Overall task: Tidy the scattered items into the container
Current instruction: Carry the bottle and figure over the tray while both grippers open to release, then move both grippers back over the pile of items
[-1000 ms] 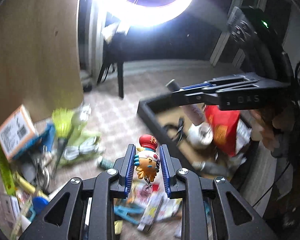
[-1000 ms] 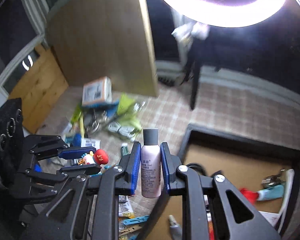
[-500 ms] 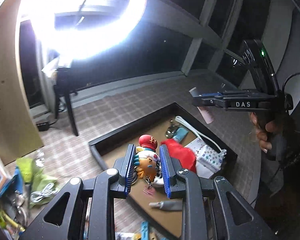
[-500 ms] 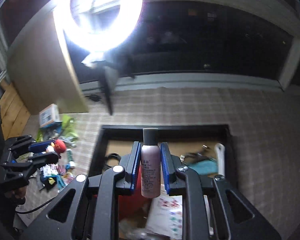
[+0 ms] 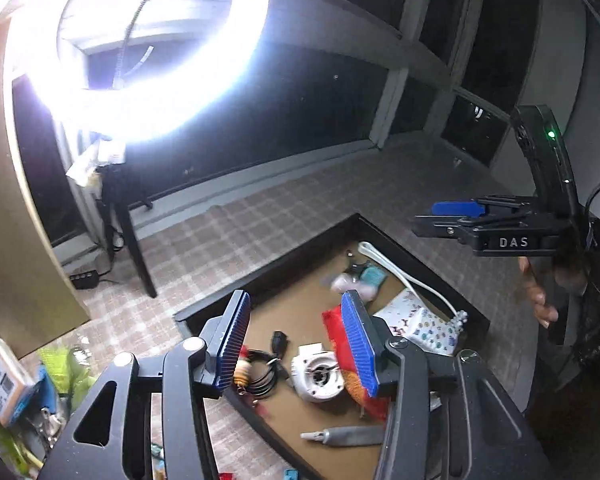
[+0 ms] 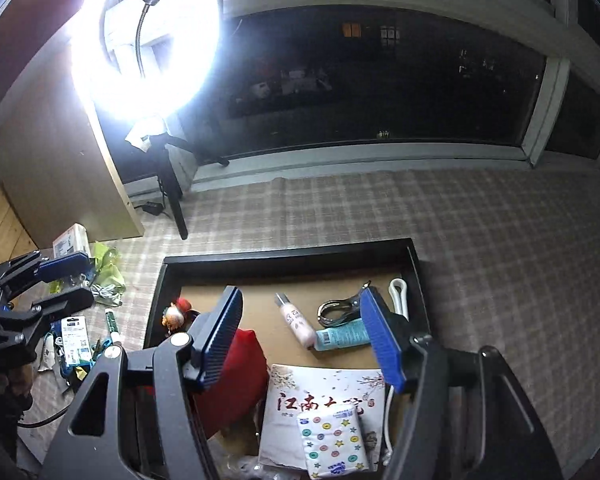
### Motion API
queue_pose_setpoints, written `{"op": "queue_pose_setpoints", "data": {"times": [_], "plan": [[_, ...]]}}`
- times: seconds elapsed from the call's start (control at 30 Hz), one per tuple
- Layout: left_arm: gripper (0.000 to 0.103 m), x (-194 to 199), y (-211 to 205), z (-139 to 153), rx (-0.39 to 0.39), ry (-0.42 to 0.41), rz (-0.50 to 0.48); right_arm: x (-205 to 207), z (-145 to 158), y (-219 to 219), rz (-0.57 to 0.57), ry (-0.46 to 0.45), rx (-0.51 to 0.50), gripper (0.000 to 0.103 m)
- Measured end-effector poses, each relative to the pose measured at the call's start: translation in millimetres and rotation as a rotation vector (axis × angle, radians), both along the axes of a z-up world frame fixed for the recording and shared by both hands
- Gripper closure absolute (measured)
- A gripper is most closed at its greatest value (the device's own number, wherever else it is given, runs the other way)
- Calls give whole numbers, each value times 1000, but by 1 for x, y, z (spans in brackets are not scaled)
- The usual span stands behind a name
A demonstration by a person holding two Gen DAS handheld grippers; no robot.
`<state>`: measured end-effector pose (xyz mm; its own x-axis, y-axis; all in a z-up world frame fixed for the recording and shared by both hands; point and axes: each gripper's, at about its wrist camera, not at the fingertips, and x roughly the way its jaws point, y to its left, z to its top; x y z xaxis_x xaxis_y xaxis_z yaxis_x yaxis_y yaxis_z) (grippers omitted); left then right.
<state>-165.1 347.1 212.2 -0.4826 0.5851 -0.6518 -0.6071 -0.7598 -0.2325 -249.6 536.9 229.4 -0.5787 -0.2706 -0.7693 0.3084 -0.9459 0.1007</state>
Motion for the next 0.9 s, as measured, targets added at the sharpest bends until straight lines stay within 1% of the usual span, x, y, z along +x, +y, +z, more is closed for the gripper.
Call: {"op": "queue_pose_setpoints", "data": {"times": [0.1,0.23,0.47,0.67,0.8,0.9], "plan": [[58,2,-16,2,-3,6,23,7,1,-11,32,5,-5,43],[58,10,-45,5,-24,15,60,21,3,-33,106,17,-3,43],[58,27,-104,-4,-77,8,158,39,-6,-83,244,-17,15,43],[59,47,-147,-32,-148,-36,228,56,-19,-131,376,-60,17,43],[59,58,-174,-58,-186,-98,285,65,-36,-167,453,-110,21,43],[59,65,-194,-77,-189,-161,342,66,-49,-191,495,-144,24,43]]}}
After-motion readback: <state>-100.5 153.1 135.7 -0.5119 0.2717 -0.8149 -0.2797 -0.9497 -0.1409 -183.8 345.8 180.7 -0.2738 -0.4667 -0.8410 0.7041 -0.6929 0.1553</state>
